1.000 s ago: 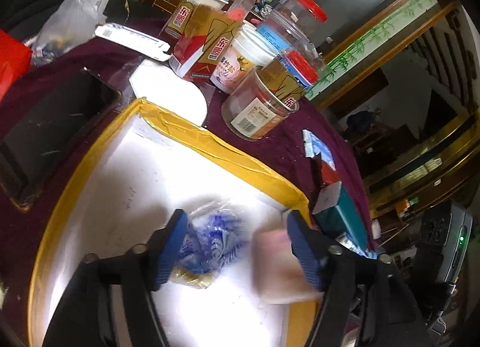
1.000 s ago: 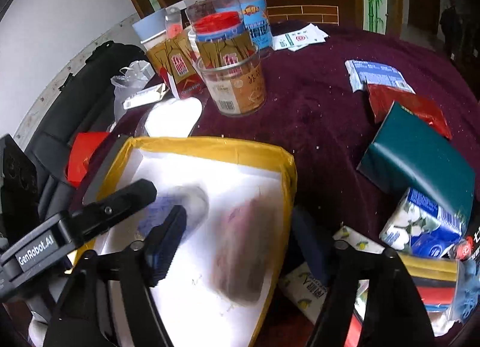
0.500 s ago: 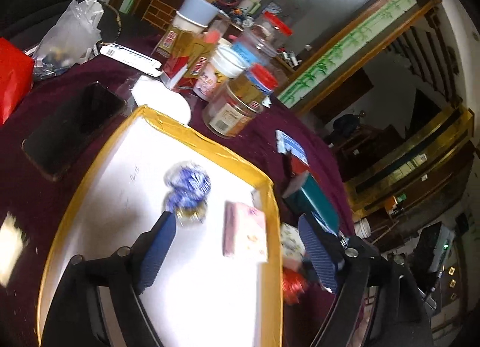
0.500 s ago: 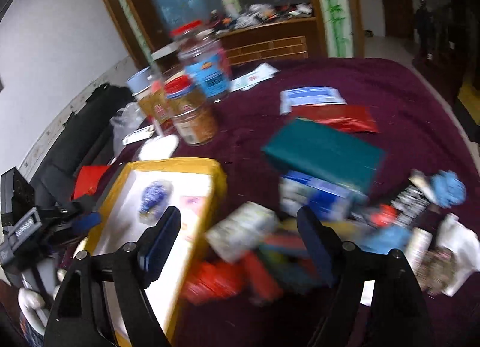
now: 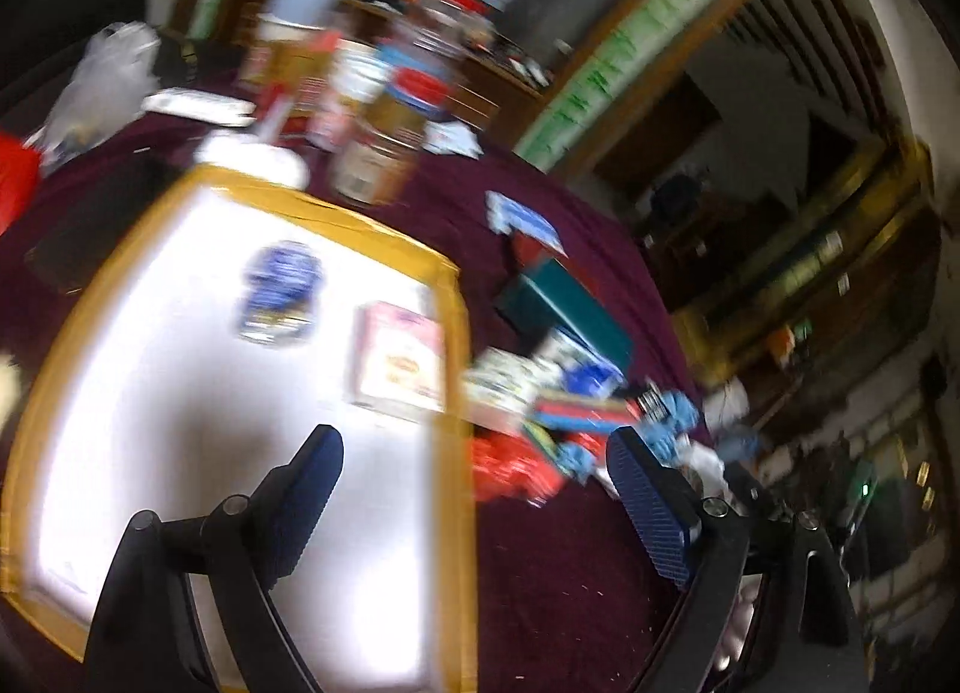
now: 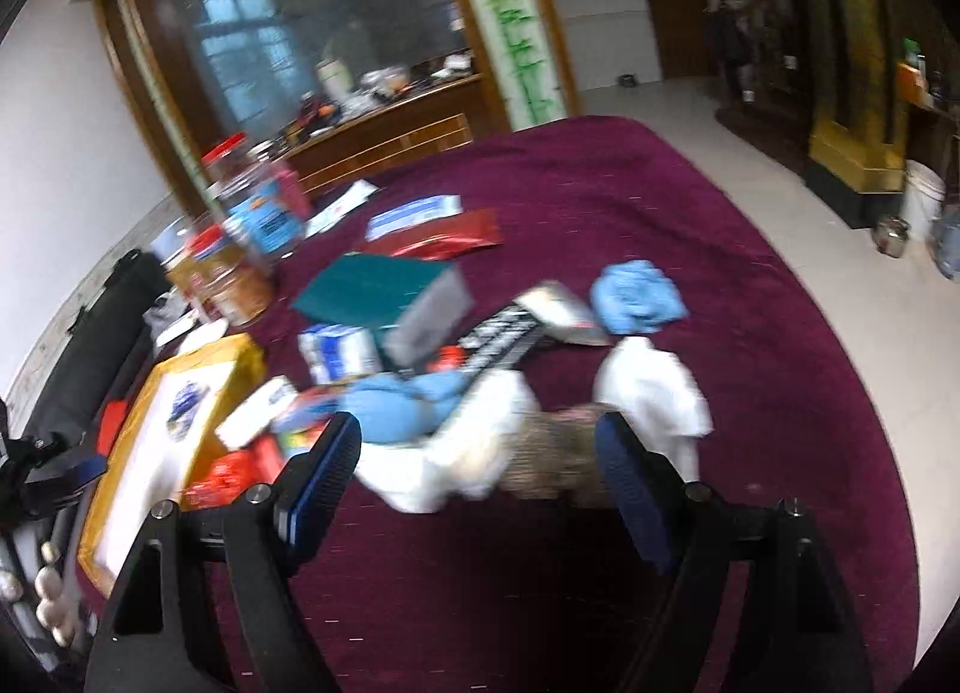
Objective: Organize soft objects
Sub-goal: 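Grasp the yellow-red striped sponge pack with the left tool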
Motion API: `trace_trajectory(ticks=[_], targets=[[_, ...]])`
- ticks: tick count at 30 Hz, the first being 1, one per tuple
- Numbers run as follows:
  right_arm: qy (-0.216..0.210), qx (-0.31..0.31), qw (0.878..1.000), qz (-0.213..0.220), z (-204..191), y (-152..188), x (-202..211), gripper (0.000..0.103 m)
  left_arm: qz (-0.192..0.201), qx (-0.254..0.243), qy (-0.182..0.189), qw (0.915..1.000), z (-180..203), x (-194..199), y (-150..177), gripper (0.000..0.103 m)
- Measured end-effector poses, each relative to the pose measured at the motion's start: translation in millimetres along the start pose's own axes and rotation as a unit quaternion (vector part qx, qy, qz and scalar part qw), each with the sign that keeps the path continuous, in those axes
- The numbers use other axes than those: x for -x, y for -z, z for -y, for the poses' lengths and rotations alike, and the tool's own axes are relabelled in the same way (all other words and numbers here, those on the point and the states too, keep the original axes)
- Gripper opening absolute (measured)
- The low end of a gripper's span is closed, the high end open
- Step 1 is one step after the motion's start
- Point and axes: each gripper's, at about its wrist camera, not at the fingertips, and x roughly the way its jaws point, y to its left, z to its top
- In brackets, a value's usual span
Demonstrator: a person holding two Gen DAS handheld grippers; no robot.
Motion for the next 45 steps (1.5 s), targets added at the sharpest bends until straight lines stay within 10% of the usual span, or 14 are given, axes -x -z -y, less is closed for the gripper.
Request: trace_trajectory(ticks=[7, 15, 20, 22, 24, 27, 32, 45], targets=[[0.03, -0.004, 0.999, 0.022, 32.3, 17.6, -8.4, 0.079, -0.044, -0.141, -0.014, 0.989, 89.0, -54.4, 25.7, 0.092], [0.007, -0.033, 0.999, 0.014, 50.4, 22.1, -16.5, 0.08, -0.051, -0.411, -0.124, 0.9017, 161.9, -128.8, 61.9, 0.092], [0.001, -0.029, 1.0, 0.004, 46.2, 23.9, -21.3, 0.08, -0.053, -0.439, -0.131, 0.8873, 169.2, -151.4, 58.4, 0.09], [0.003, -0.027, 1.0, 0.005, 44.8, 24.4, -20.4, 0.08, -0.054, -0.447, -0.133, 0.8827, 173.3, -161.7, 58.0, 0.082], [0.004, -0.026, 1.0, 0.007, 44.0, 24.9, -19.4, 0.08, -0.06, -0.456, -0.134, 0.8778, 175.3, -172.4, 58.5, 0.047], [0.007, -0.026, 1.0, 0.007, 44.2, 25.1, -19.2, 0.08, -0.08, -0.45, -0.119, 0.8815, 176.2, -184.6, 56.7, 0.035], [0.008, -0.026, 1.0, -0.001, 45.2, 25.7, -22.2, 0.08, -0.071, -0.393, -0.081, 0.913, 167.0, -172.9, 43.8, 0.023], [-0.034, 0.037, 0.998, -0.024, 7.0, 32.0, -18.8, 0.08, 0.018, -0.274, 0.044, 0.9605, 142.4, -42.5, 34.2, 0.022]])
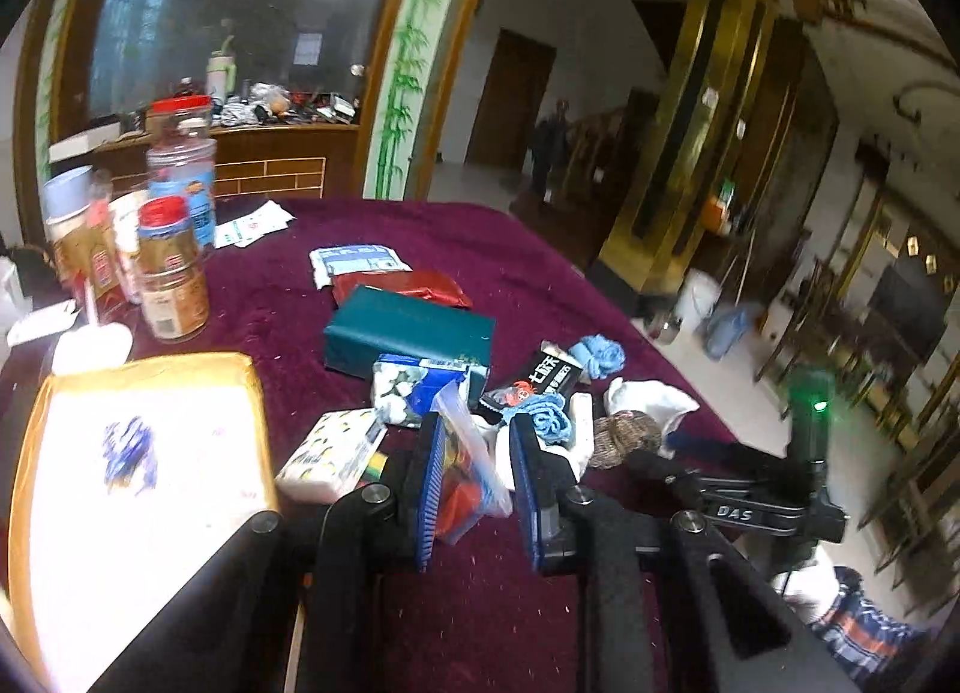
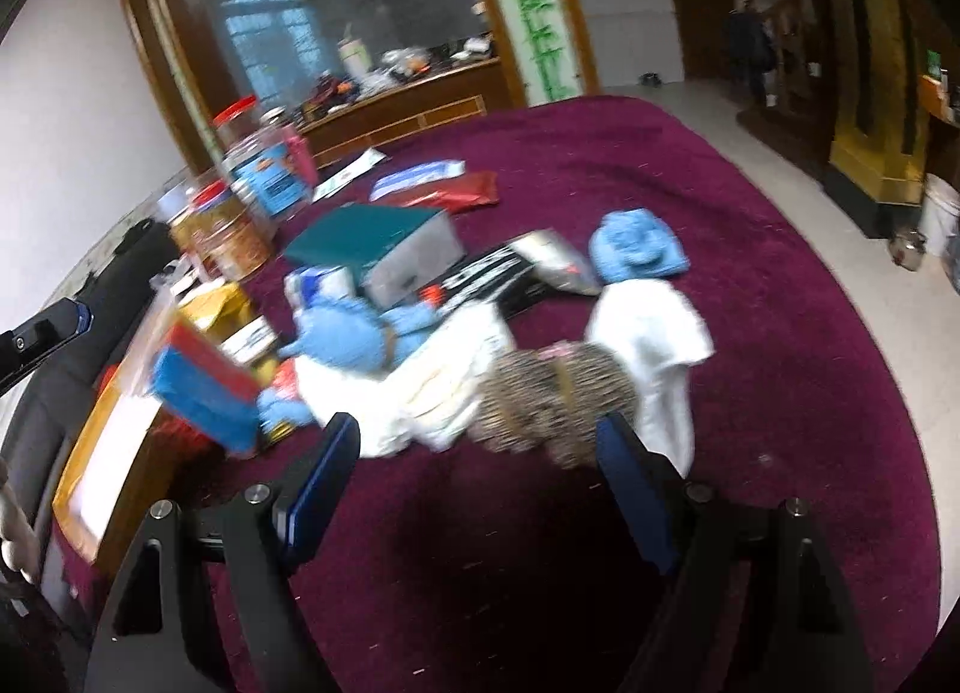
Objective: Organize soft objects
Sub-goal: 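Grasp the yellow-red striped sponge pack with the left tool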
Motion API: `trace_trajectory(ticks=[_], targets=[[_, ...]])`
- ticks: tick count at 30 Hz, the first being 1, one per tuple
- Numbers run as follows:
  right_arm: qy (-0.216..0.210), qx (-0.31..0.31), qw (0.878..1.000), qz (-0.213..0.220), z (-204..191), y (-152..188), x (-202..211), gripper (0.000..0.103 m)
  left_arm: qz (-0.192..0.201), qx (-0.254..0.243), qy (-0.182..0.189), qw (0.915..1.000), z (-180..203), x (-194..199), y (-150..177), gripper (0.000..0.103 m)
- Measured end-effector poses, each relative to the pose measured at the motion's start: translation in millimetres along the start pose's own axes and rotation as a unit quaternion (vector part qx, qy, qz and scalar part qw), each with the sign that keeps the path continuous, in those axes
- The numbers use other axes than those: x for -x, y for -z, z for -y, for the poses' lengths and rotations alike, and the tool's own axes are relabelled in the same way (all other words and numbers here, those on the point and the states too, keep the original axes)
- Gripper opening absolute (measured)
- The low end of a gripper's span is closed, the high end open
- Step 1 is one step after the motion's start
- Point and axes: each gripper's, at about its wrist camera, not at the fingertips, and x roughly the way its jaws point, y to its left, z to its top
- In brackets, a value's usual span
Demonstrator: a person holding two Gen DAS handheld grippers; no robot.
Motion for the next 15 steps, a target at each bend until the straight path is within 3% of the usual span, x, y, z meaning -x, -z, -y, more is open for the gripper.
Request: trace_trajectory(ticks=[3, 6, 7, 9, 12, 14, 15], targets=[[-0.001, 0.028, 1.0, -0.011, -20.1, 0.7, -2.0, 0.08, 0.007, 0.013, 0.004, 0.9999, -10.2, 16.3, 5.6, 0.022], [-0.004, 0.048, 0.999, -0.019, -38.1, 0.3, -6.7, 0.08, -0.006, 0.004, -0.018, 0.9998, -14.5, 12.8, 17.4, 0.028], [-0.003, 0.052, 0.998, -0.02, -42.1, 0.0, -7.4, 0.08, -0.016, 0.006, -0.021, 0.9996, -15.4, 7.8, 23.1, 0.037], [-0.005, 0.051, 0.998, -0.02, -45.6, -0.6, -5.7, 0.08, -0.031, 0.008, -0.021, 0.9993, -13.0, -1.8, 33.8, 0.069], [-0.007, 0.035, 0.999, -0.023, -39.8, -0.9, -2.8, 0.08, -0.038, 0.005, -0.039, 0.9985, -6.3, -14.6, 43.5, 0.09], [-0.002, 0.025, 0.999, -0.025, -32.6, 0.8, -0.7, 0.08, -0.036, 0.011, -0.069, 0.9969, -3.4, -32.3, 41.4, 0.091], [0.003, 0.018, 1.0, -0.026, -26.5, 1.9, 1.8, 0.08, -0.038, 0.013, -0.082, 0.9958, -4.9, -40.0, 39.1, 0.077]])
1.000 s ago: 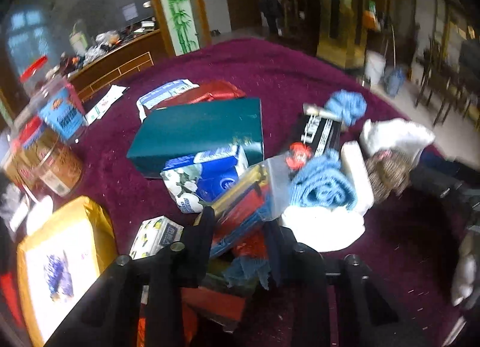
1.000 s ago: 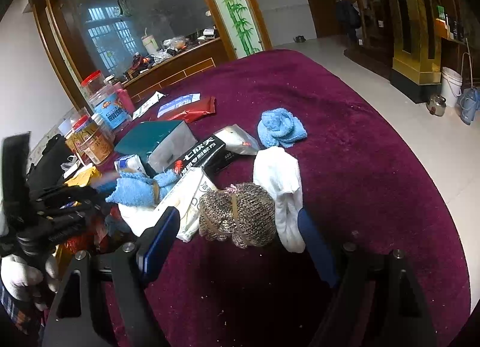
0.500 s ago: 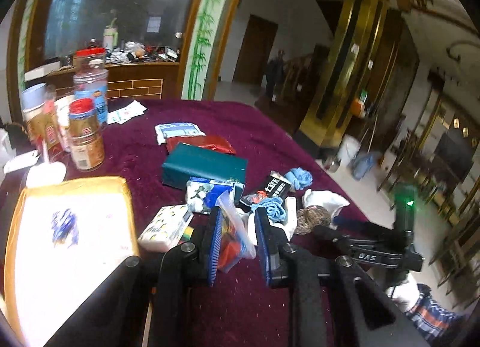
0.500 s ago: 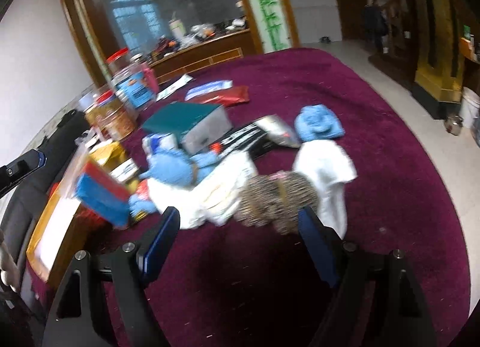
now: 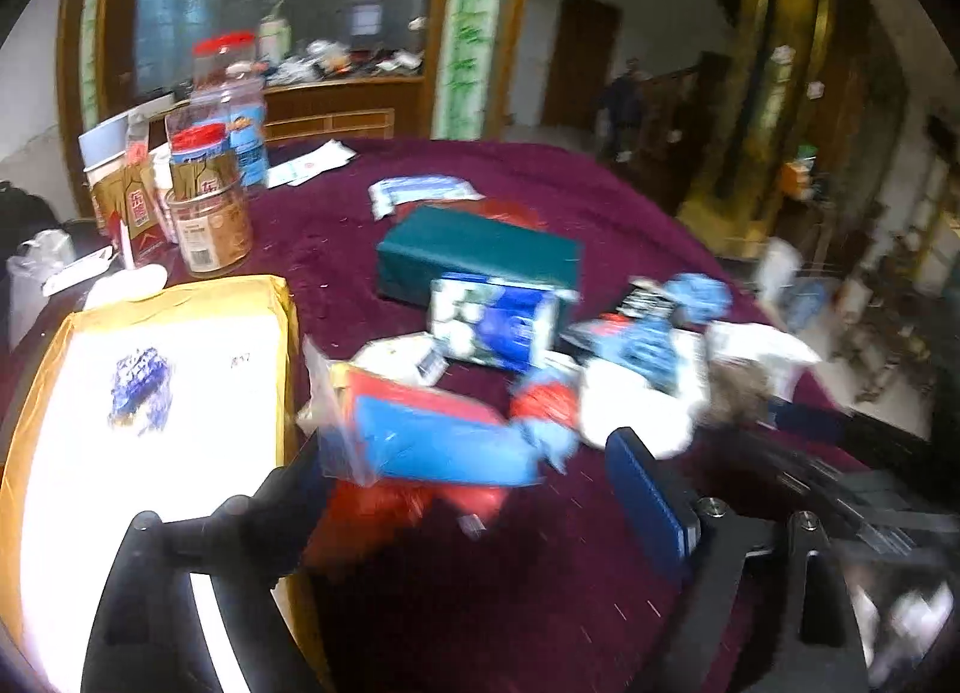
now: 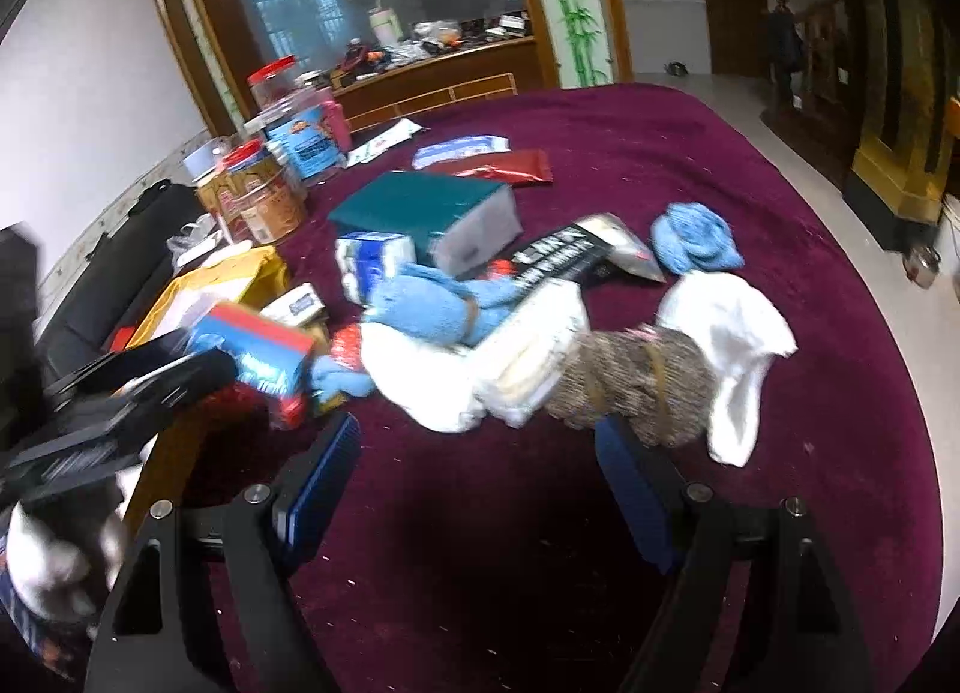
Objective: Organize soft objects
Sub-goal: 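Grasp the yellow-red striped sponge pack with the left tool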
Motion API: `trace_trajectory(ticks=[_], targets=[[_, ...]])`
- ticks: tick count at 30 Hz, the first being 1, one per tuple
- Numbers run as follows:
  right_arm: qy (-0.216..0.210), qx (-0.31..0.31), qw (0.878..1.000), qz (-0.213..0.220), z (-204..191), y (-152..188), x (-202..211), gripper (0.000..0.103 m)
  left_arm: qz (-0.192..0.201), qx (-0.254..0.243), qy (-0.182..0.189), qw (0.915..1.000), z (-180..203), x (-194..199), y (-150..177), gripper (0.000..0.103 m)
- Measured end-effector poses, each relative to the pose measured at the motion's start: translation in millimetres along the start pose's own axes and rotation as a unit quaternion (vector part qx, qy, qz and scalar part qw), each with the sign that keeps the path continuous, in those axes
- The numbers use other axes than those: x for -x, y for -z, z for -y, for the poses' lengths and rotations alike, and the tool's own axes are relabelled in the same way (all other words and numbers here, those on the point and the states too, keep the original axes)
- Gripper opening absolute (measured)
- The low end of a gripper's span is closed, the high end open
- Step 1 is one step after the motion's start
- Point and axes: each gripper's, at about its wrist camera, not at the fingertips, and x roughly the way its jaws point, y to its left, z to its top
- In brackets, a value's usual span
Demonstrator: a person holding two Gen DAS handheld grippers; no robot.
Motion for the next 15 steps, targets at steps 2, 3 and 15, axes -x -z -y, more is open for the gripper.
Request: trace_trajectory(ticks=[2, 3, 15], targets=[[0.007, -0.013, 1.0, 0.005, 11.8, 1.9, 8.1, 0.08, -0.014, 0.009, -0.026, 0.9995, -3.1, -25.4, -10.1, 0.019], [0.011, -0.019, 1.0, 0.01, 19.0, 2.5, 13.7, 0.08, -0.037, 0.029, -0.018, 0.9987, -9.0, -40.6, -13.9, 0.015], [0.038, -0.103, 0.993, 0.03, 91.9, -1.7, 30.8, 0.08, 0.001, 0.051, 0.069, 0.9963, -9.0, 0.5, -21.0, 0.012]])
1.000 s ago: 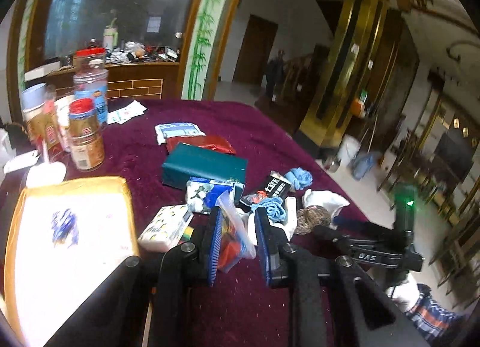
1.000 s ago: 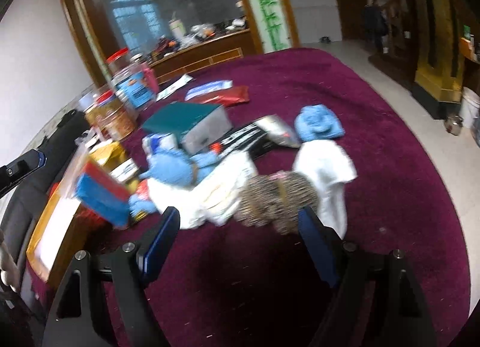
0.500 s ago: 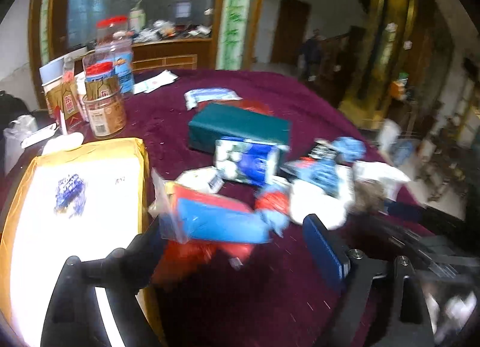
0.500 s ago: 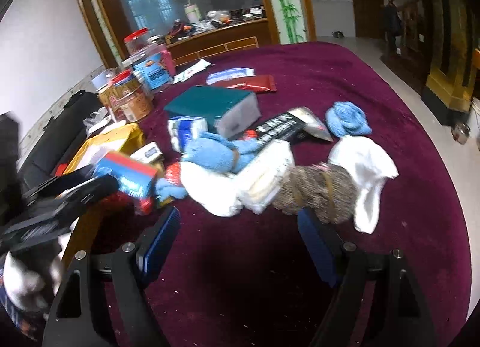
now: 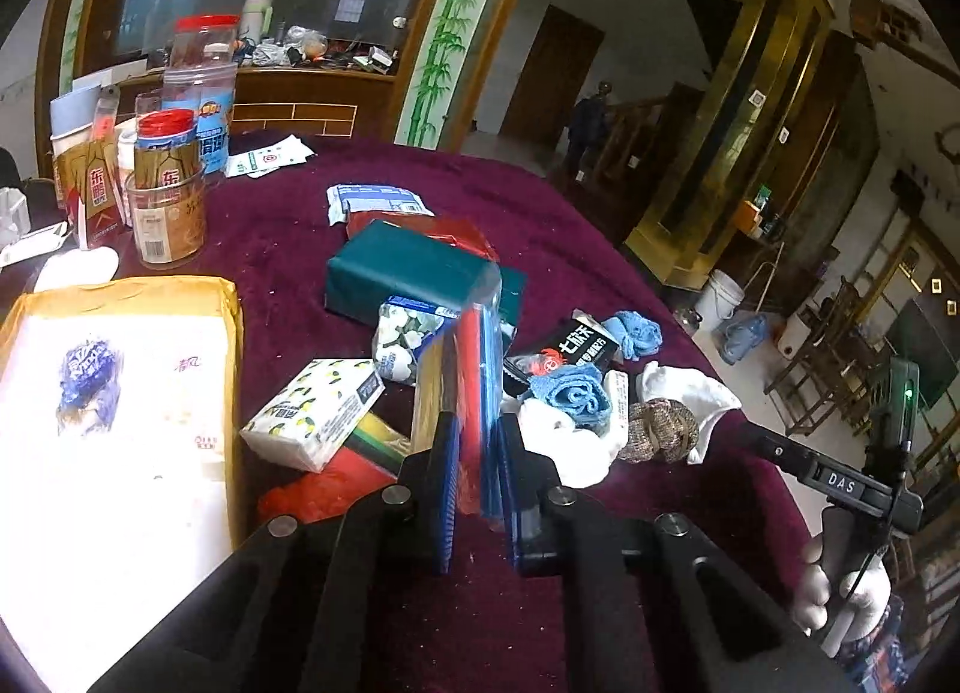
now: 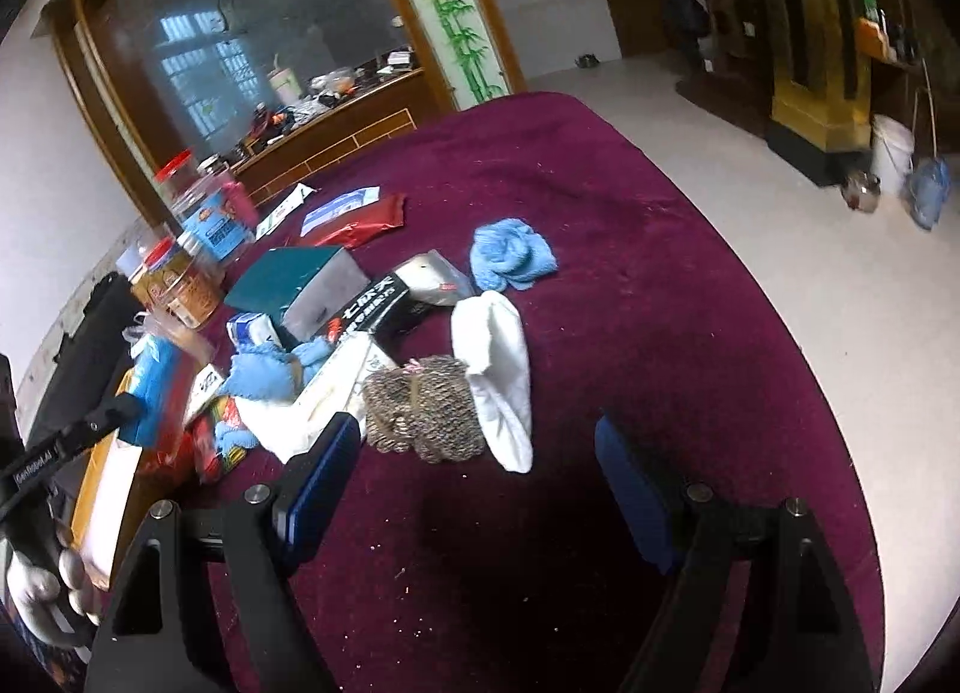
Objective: Organize soft objects
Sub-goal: 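Grasp the yellow-red striped sponge pack with the left tool, then carry the sponge pack into the tray with left while right grasps the white sock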
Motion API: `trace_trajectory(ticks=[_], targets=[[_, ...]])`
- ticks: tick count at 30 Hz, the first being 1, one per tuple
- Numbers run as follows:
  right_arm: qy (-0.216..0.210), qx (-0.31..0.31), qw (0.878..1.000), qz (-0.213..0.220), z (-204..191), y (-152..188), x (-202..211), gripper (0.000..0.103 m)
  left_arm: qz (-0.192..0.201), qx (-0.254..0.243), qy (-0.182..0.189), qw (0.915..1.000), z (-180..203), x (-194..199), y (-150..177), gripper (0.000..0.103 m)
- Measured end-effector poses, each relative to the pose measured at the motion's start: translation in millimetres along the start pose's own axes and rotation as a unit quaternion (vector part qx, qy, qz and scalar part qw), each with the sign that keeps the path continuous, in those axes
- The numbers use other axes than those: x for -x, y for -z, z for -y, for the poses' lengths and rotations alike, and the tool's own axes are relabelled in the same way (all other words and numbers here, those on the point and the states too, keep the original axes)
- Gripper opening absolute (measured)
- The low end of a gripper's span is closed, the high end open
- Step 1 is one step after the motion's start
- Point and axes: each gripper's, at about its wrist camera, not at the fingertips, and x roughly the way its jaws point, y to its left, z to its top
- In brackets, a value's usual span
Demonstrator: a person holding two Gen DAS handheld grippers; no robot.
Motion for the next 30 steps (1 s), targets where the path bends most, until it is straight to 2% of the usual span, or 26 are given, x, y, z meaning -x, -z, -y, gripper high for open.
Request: trace_trajectory(ticks=[7, 8, 10, 11, 12, 15, 17, 20, 21, 22, 24, 27, 28, 29, 30], targets=[[0.011, 0.02, 1.0, -0.012, -3.4, 4.2, -2.9, 0.08, -0.013, 0.002, -0.004, 0.9999, 2.6, -7.8, 2.6, 0.012], [0.011, 0.019, 1.0, -0.013, -3.1, 3.5, -3.3, 0.08, -0.018, -0.001, -0.011, 0.9998, 2.3, -11.1, 3.2, 0.016], [0.01, 0.02, 1.0, -0.012, -3.2, 0.8, -3.6, 0.08, -0.027, -0.005, -0.026, 0.9993, 2.3, -19.6, 4.9, 0.043], [0.012, 0.021, 1.0, -0.011, -3.6, -0.2, -3.6, 0.08, -0.036, -0.01, -0.031, 0.9988, 4.0, -25.1, 5.8, 0.064], [0.013, 0.022, 1.0, -0.011, -4.2, -1.1, -3.8, 0.08, -0.045, -0.015, -0.034, 0.9983, 6.0, -30.2, 7.3, 0.072], [0.017, 0.024, 0.999, -0.012, -3.6, -4.2, -5.4, 0.08, -0.051, -0.02, -0.04, 0.9977, 12.3, -39.8, 12.6, 0.074], [0.021, 0.022, 0.999, -0.015, -1.9, -7.3, -7.9, 0.08, -0.061, -0.025, -0.039, 0.9971, 18.9, -48.1, 16.4, 0.088], [0.026, 0.016, 0.999, -0.022, 1.8, -14.6, -16.1, 0.08, -0.102, -0.03, -0.051, 0.993, 28.4, -74.4, 25.0, 0.087], [0.028, 0.014, 0.999, -0.024, 2.7, -17.4, -19.2, 0.08, -0.116, -0.036, -0.061, 0.9908, 32.3, -85.3, 29.7, 0.066], [0.029, 0.013, 0.999, -0.026, 3.2, -19.9, -21.7, 0.08, -0.115, -0.052, -0.077, 0.989, 37.1, -90.9, 32.8, 0.052], [0.028, 0.01, 0.999, -0.033, 3.8, -26.4, -29.2, 0.08, -0.094, -0.08, -0.092, 0.9881, 45.4, -88.5, 35.4, 0.05], [0.025, 0.013, 0.999, -0.041, 0.1, -35.2, -43.6, 0.08, -0.081, -0.045, -0.045, 0.9947, 38.6, -70.7, 33.2, 0.05], [0.025, 0.015, 0.999, -0.042, -1.9, -37.5, -49.0, 0.08, -0.073, -0.044, -0.041, 0.9955, 37.6, -62.9, 32.7, 0.05], [0.024, 0.017, 0.999, -0.045, -3.2, -39.4, -54.0, 0.075, -0.068, -0.042, -0.038, 0.9961, 37.6, -57.1, 32.4, 0.05], [0.022, 0.017, 0.998, -0.05, -3.7, -41.1, -59.7, 0.046, -0.06, -0.037, -0.029, 0.9971, 36.2, -46.2, 32.6, 0.05]])
